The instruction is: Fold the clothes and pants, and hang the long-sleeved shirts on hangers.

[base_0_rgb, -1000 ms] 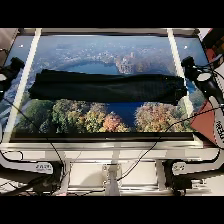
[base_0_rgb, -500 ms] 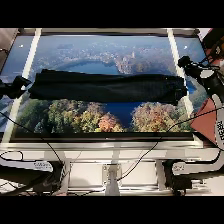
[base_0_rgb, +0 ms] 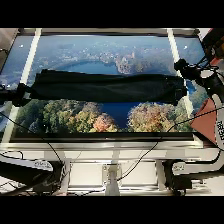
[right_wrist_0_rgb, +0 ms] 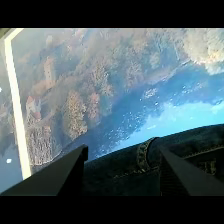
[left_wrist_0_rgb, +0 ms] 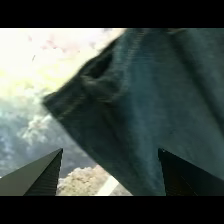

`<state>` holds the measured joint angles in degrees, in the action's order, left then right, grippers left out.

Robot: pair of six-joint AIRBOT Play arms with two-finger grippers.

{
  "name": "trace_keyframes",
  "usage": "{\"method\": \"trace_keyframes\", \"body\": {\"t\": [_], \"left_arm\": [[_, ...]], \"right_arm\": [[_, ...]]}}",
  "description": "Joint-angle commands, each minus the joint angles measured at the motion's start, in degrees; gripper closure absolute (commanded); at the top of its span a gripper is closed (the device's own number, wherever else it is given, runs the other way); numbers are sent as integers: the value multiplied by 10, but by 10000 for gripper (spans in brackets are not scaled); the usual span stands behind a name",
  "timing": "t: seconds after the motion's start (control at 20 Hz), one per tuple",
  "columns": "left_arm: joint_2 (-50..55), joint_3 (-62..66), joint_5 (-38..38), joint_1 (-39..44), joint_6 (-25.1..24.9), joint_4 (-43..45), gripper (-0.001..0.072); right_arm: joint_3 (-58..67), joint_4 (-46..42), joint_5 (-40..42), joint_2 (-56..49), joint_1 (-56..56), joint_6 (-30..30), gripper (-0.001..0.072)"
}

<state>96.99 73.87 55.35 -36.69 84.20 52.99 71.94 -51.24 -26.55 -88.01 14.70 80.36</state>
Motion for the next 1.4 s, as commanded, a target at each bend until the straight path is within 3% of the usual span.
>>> {"method": "trace_keyframes", "body": {"t": [0.0, 0.4, 0.45, 0.5, 0.55, 0.65, 0.75, 0.9, 1.15, 1.35], "left_arm": [[24, 0, -9, 2, 42, 5, -7], [56, 0, -152, 56, 41, -31, 20], [62, 0, -158, 60, 41, -32, 120], [66, 0, -160, 63, 41, -36, 319], [67, 0, -166, 63, 41, -38, 465], [61, 2, -168, 63, 33, -51, 565], [48, 22, -166, 63, -19, -51, 671], [16, 99, -146, 75, -60, -50, 672], [4, 296, 27, 128, -64, -43, 672], [-27, 352, 34, 182, -72, -33, 671]], "right_arm": [[0, 23, -23, 0, 0, 1, 203], [0, 32, -30, 1, -1, 1, 204], [0, 33, -36, 1, -1, 1, 204], [0, 33, -41, 2, -1, 1, 203], [0, 34, -47, 2, -1, 1, 207], [2, 35, -66, 5, -1, 0, 330], [14, 34, -94, 10, -1, -6, 451], [51, 34, -122, 22, -4, -6, 660], [118, 22, -96, 24, -85, -6, 662], [163, -19, -25, -8, -213, -3, 665]]}}
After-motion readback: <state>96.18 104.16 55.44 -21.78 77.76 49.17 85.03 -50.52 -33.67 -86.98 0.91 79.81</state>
